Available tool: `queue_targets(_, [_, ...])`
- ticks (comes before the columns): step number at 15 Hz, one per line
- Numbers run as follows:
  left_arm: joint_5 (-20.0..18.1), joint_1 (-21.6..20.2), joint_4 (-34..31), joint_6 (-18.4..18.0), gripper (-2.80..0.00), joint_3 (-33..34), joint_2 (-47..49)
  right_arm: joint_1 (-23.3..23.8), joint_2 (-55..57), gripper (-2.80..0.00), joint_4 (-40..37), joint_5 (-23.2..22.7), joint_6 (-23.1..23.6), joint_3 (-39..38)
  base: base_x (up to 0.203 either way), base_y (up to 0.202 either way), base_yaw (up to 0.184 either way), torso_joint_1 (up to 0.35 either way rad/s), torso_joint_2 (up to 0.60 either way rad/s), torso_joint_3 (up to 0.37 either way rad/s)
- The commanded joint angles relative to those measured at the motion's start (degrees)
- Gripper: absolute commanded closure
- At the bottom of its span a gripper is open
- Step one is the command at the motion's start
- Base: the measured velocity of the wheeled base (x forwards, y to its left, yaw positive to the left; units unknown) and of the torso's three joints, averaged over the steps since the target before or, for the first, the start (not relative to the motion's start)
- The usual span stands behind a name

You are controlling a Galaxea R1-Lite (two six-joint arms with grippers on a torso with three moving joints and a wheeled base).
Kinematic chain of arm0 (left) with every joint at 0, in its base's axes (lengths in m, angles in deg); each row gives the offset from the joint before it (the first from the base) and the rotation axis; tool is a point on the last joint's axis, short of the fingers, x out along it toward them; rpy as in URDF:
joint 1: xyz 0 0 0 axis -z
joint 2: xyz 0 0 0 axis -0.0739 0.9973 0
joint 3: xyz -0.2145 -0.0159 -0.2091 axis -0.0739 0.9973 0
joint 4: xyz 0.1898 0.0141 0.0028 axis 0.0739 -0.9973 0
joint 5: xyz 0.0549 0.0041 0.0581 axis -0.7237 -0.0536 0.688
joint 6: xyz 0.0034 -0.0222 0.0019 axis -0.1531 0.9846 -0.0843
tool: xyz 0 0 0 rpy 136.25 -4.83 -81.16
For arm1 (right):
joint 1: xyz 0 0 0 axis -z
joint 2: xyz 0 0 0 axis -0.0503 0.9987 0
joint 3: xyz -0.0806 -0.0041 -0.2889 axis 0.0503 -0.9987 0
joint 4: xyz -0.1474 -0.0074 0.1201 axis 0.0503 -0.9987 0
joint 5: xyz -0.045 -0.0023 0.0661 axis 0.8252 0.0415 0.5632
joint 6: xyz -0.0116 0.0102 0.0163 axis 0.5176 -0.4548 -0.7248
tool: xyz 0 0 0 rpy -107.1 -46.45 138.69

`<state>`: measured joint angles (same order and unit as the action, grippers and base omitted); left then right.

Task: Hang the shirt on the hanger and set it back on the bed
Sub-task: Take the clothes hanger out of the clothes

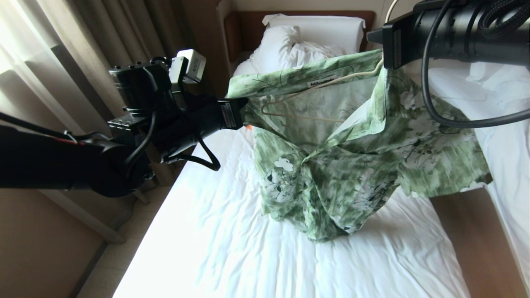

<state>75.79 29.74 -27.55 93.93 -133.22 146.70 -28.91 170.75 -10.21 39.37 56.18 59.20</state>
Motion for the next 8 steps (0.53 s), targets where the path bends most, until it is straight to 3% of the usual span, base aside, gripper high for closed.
queue_targets(1, [-0.1, -1.17, -0.53, -0.2, 0.0, -0.46, -0.12, 0.32, 0.15, 0.0, -0.01, 0.06, 0.1, 0.28, 0.0, 0.0, 0.0, 0.0, 0.0, 0.0])
queue_targets(8, [-0.1, -1.25, -1.24, -0.31, 0.0, -0.99, 0.5, -1.01, 1.31, 0.0, -0.01, -0.03, 0.27, -0.15, 0.0, 0.0, 0.0, 0.0, 0.0, 0.0])
